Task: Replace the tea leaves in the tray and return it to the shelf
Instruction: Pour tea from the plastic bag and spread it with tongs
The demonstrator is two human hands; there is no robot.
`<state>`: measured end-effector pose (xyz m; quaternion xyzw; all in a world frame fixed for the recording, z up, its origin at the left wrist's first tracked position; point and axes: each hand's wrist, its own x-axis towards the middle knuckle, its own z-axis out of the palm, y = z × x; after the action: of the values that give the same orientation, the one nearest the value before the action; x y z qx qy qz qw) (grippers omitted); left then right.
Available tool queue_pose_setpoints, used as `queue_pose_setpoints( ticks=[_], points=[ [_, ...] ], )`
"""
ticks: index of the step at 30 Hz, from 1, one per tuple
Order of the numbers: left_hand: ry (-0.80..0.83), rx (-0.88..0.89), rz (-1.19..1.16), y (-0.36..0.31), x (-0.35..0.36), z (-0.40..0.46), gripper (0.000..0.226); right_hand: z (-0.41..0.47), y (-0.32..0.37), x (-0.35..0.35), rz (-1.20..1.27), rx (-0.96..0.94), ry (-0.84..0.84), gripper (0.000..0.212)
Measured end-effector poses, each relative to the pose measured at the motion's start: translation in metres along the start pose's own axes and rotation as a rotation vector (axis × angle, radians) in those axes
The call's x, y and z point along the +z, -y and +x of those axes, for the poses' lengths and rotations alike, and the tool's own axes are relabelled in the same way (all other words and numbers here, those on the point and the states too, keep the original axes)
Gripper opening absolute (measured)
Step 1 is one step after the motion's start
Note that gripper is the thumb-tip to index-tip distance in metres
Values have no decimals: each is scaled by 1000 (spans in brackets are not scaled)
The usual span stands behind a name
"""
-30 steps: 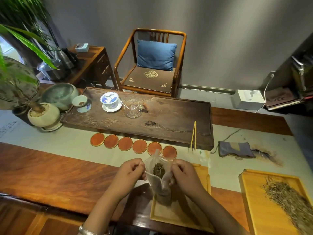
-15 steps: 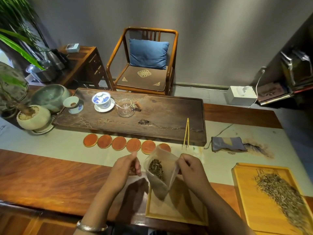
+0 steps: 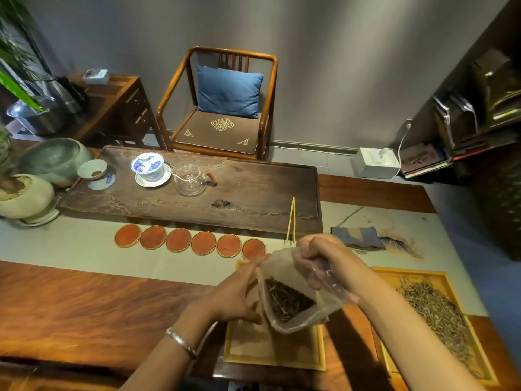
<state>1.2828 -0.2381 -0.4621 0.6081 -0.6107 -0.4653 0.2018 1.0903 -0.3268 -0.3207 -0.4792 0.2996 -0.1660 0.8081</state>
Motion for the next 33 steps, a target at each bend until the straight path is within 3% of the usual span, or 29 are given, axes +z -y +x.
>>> queue_pose_setpoints(
  ticks=[2, 5, 9, 13, 16, 19, 22, 25, 28, 33],
  points=[
    [-11, 28, -75, -10, 7, 5, 64, 0, 4, -5, 222, 26, 97, 20],
    [51, -21, -222, -19, 20, -1, 60, 3, 1, -13, 371, 37, 143, 25],
    [87, -73, -346, -16, 40, -18, 49, 3, -19, -26, 228, 18, -18, 31],
    [62, -117, -455, -8, 50, -40, 43, -2, -57, -40, 243, 134, -388, 55],
    [22, -139, -521, -2, 52, -54, 45, -15, -92, -47, 258, 173, -376, 75],
    [-9, -141, -506, 4, 52, -63, 47, -27, -133, -49, 195, 333, -356, 82],
    [-25, -150, -477, 9, 52, -70, 50, -40, -164, -41, 166, 384, -361, 76],
    [-30, -177, -481, 14, 54, -74, 50, -55, -186, -36, -56, 309, -270, 47],
    [5, -215, -504, 13, 56, -80, 42, -64, -199, -35, -254, 281, -204, 66],
    [138, -258, -581, 14, 63, -89, 36, -74, -210, -31, -342, 254, -200, 56]
  ],
)
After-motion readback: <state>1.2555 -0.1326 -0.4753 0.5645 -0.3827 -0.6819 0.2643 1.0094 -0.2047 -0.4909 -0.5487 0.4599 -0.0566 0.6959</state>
